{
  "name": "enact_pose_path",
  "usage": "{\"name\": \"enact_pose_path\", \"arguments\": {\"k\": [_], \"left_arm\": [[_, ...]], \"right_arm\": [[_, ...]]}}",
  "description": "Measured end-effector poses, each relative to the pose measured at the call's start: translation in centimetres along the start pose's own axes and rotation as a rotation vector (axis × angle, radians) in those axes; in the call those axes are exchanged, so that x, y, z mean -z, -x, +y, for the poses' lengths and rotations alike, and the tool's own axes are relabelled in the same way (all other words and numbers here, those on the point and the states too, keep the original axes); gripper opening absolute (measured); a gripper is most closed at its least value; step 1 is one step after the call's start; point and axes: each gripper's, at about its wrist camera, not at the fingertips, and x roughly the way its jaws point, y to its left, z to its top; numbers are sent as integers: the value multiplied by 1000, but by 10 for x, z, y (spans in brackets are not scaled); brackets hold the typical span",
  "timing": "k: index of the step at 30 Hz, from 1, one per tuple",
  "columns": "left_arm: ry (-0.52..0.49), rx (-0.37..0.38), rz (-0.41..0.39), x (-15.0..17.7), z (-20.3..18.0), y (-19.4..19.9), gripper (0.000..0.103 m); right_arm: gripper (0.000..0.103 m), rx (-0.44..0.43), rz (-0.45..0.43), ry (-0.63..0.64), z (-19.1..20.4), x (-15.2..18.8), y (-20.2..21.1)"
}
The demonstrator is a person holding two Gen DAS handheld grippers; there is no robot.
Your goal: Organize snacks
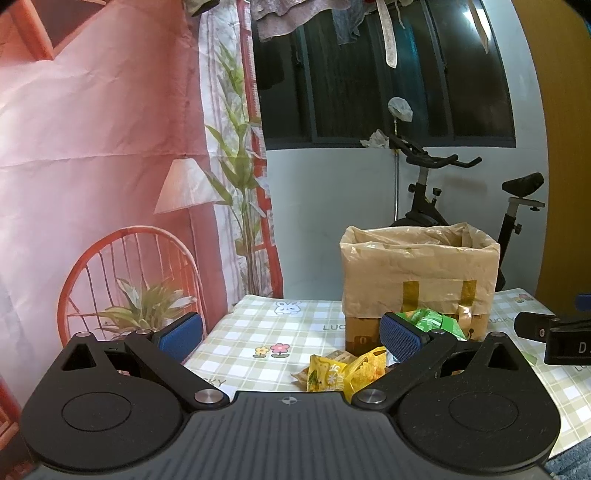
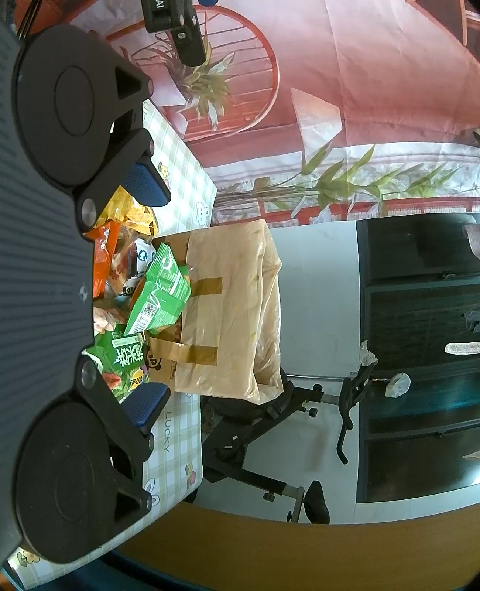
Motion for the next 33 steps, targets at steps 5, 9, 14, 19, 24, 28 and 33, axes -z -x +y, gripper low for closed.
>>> {"name": "enact_pose_path", "arguments": {"k": [5,9,14,19,24,28,33], "left_arm": [[1,0,0,0,0,0,103],[1,0,-1,1,1,0,103],[1,0,-1,1,1,0,103],[2,0,0,1,1,0,103],[2,0,-1,1,2,1,103],[2,0,0,1,2,1,103],[2,1,-1,1,2,1,103]], "right_arm": [[103,1,1,1,0,0,0],[103,2,2,0,-1,0,0],[103,1,4,0,-1,0,-1],[103,3,5,-2,-2,1,-1],[103,4,7,-3,-3,1,-2],[103,4,7,-3,-4,1,-2],[103,4,7,-3,-3,1,-2]]}}
